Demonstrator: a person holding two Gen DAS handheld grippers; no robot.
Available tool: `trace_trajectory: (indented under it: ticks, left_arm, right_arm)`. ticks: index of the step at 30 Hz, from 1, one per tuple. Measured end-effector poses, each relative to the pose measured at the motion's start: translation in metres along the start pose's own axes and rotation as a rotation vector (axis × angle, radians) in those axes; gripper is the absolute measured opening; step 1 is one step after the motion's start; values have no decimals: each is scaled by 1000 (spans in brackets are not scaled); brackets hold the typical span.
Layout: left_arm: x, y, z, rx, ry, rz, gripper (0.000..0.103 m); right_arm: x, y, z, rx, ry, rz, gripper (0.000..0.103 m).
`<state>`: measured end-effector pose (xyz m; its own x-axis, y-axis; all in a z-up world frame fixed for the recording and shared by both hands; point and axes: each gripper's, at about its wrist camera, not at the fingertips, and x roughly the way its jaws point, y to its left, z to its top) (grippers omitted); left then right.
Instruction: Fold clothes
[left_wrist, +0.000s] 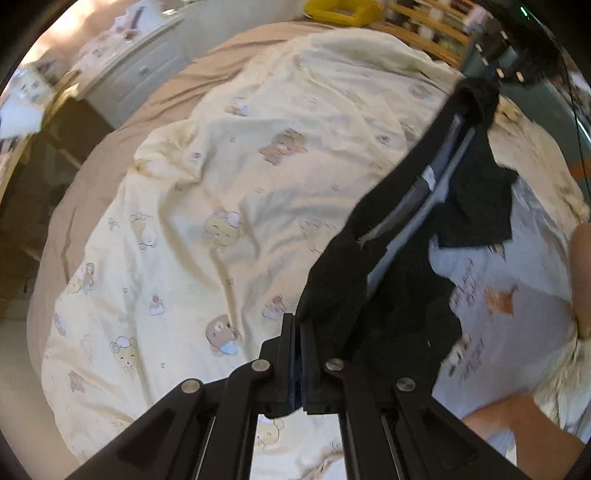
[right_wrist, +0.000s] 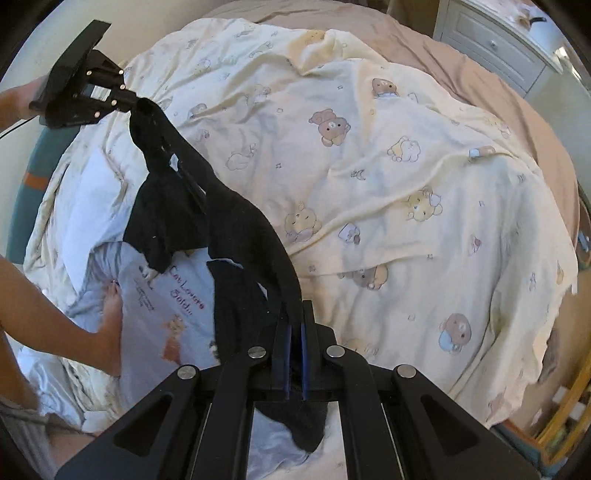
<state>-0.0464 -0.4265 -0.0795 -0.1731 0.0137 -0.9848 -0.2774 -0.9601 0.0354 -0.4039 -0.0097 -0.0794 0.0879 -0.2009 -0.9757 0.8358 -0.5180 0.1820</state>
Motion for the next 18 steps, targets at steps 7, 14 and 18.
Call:
trace_trajectory:
  ticks: [7,14,18]
  left_arm:
    - [-24,-29,-9,52,-17,10,1]
    - [-42,-103,-39,131,18,67,1]
    - [-50,-160,-63,125,66,109,1]
  right_arm:
    - [-23,29,-24,54,48,13,3]
    - [-26,74,-80,18,61,64,3]
    - [-13,107,-121,-53,54,96,3]
